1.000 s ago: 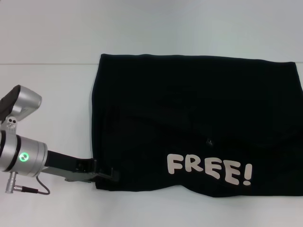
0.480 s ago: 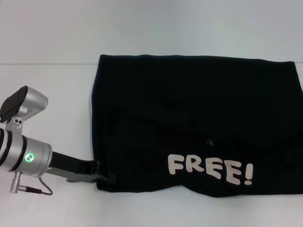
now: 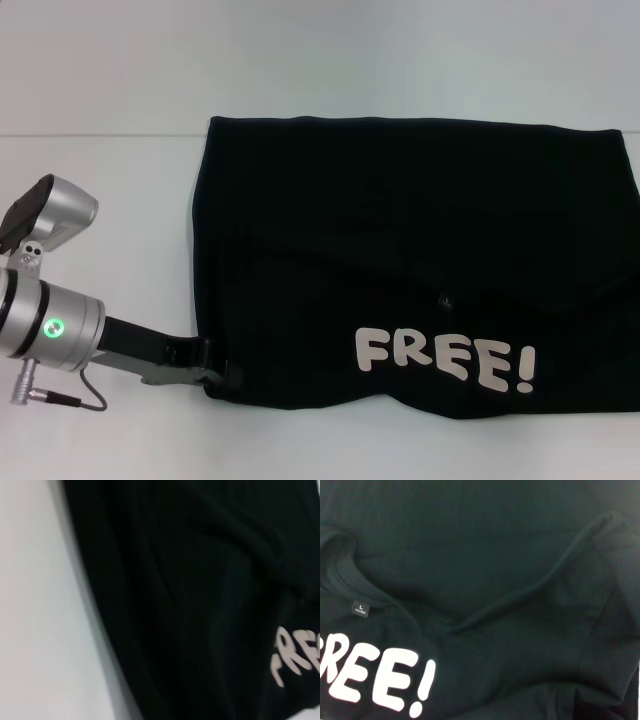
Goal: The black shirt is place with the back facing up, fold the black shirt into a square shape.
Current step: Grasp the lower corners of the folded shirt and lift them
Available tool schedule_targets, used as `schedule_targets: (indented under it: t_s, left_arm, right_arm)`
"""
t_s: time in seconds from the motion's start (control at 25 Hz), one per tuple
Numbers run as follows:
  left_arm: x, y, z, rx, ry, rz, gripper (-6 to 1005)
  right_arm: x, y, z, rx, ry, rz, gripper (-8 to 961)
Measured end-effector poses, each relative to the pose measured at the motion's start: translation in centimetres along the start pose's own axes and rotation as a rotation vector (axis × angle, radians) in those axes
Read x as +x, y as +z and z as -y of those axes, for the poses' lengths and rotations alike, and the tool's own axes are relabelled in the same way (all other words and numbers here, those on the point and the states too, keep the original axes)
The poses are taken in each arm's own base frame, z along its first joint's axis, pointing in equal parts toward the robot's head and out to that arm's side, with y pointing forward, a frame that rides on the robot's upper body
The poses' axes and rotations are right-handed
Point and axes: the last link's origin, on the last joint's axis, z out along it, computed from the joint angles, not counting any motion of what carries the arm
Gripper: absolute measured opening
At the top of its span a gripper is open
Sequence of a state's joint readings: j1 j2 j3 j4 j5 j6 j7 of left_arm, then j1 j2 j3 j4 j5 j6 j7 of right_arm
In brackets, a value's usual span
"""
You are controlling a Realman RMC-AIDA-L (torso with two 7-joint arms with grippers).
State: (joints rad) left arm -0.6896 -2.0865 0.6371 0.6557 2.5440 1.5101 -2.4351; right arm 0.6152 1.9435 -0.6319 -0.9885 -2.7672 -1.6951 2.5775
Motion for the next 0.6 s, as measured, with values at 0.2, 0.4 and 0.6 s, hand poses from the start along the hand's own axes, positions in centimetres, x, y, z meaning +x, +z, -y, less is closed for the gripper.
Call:
schedule_targets:
  t_s: [0.2, 0.4, 0.6]
  left_arm:
    - [-1.0, -1.1, -0.8, -0.065, 0.036, 0.102, 10]
    - [-2.7, -2.0, -0.7, -0.081, 0.045, 0.214, 5]
    - [-3.9, -2.3, -0.7, -0.08, 0.05, 0.302, 5]
  right_arm:
    - [0.7, 0.1, -0.2, -0.023, -0.019, -0.038, 59]
    - [2.3, 0.8, -0.2, -0.045, -0.021, -0.096, 59]
    - [3.8, 1.1, -0.2, -0.074, -0.017, -0.145, 59]
